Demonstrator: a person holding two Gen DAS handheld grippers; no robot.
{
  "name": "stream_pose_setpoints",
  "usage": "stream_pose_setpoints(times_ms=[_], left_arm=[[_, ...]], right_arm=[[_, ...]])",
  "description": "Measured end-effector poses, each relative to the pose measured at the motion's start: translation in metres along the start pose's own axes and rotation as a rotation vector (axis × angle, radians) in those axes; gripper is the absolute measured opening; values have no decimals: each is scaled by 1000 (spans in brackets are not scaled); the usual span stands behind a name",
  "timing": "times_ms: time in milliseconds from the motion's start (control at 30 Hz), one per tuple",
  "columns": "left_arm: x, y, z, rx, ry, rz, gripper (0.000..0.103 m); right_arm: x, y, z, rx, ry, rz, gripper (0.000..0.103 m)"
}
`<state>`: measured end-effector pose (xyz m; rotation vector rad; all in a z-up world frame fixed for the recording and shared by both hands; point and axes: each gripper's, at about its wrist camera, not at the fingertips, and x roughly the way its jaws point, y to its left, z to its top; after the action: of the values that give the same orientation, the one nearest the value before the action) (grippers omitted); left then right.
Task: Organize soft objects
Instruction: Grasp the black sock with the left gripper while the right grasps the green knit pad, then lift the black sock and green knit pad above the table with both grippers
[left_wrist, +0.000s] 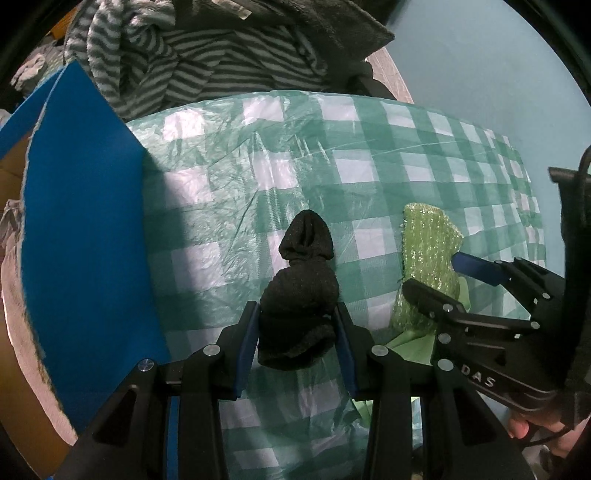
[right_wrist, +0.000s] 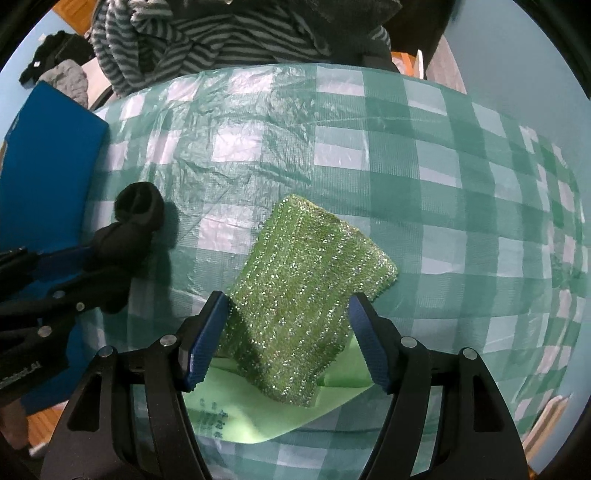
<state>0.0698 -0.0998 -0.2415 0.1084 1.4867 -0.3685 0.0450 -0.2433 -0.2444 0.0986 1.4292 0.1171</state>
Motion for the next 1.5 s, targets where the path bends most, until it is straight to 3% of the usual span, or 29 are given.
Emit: stream_pose_setpoints(times_ms=[167,267,633,1133,1333,1400,1500], left_arm=[[-4,3,-6,-4,-6,4,40],[-9,4,-10,-6,-14,6,40],[-40,4,-28,-4,-78,-5,40],[-61,-1,-53,10,-104,-6,40],[-63,-1,-57,8,-101,-4,40],[-62,-1,-58,7,-98,-3,40],[-62,-2,-59,12,-95,-1,40]], right_arm=[[-6,-4,-2,-21,-16,-37,29],[-6,-5,0,-3,-20,-21,18],[-35,-5,-9,16,-84,60,17],[-75,-9,-17,44,-157,157,17],[-75,-24,-21,84,-142,132,18],[-67,-35,-21,118,-120,122,24],[-48,-54,-20,190,-69,117,24]])
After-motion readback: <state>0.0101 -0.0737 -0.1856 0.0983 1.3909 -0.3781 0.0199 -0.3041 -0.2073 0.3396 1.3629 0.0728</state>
